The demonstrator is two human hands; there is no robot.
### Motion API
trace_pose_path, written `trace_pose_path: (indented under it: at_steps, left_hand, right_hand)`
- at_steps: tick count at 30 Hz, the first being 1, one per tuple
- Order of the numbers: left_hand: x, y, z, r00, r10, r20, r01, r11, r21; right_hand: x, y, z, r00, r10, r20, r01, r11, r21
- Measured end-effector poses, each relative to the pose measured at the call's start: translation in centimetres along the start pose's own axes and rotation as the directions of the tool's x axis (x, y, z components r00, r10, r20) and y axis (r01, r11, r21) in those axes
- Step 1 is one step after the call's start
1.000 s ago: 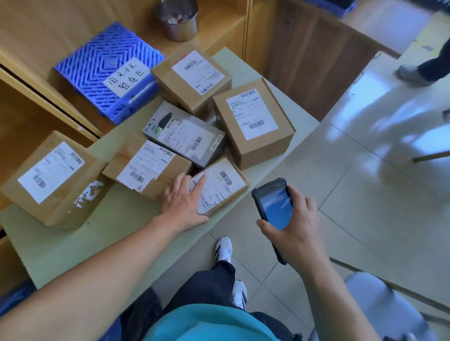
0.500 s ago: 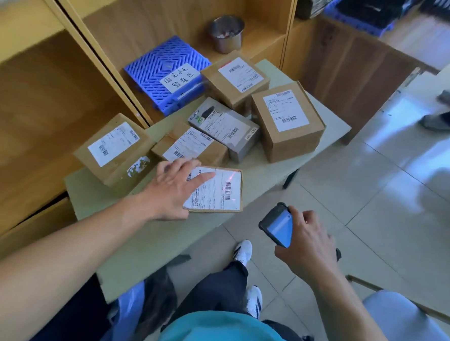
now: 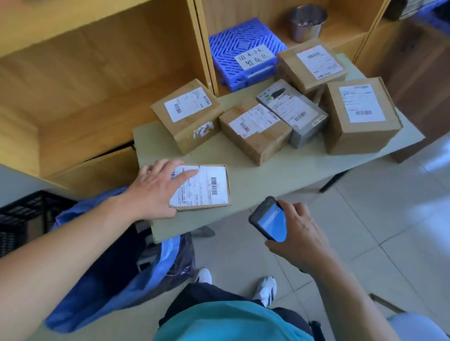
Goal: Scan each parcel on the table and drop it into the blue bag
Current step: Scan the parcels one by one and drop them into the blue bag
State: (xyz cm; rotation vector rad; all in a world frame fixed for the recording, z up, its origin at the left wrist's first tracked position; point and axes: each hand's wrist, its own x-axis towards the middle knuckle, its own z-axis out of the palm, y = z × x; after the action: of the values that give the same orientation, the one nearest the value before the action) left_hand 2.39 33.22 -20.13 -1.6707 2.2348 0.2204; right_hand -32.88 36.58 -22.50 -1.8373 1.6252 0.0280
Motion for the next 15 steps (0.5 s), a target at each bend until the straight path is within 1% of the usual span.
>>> trace_pose_path:
  at_steps: [4, 6, 7, 8, 12, 15]
  left_hand:
    - [-4.8, -4.2, 2.7, 0.987, -0.159, -0.031, 0.155, 0.983, -0.1]
    - [-8.4, -7.4, 5.0, 0.965, -0.256, -0.061, 0.243, 0.956, -0.165]
    - [-9.3, -7.9, 5.8, 0.953, -0.29, -0.084, 0.271, 0.943, -0.191]
    - [-10.9, -9.3, 7.0, 0.934, -0.346, -0.095, 0.317, 0.92, -0.232]
    - [-17.9, -14.1, 12.2, 0.821, -0.57, -0.046, 0.5, 0.754, -0.426]
    - [-22.5, -17.2, 16.0, 0.762, -0.647, -0.026, 0.56, 0.678, -0.476]
  right_hand:
    - [1.4, -4.7, 2.1, 0.999, -0.01, -0.043, 0.011, 1.0, 0.019]
    - [2.2, -8.6, 4.0, 0.999, -0.028, -0.025, 0.028, 1.0, 0.001]
    - [2.3, -9.5, 4.2, 0.999, -0.029, -0.028, 0.029, 0.999, 0.019]
    - [2.5, -11.3, 5.0, 0.999, -0.046, -0.017, 0.046, 0.999, 0.027]
    - [2.8, -18.7, 9.6, 0.99, -0.114, 0.077, 0.115, 0.993, -0.005]
    - [2.6, -23.7, 13.1, 0.978, -0.156, 0.141, 0.162, 0.986, -0.033]
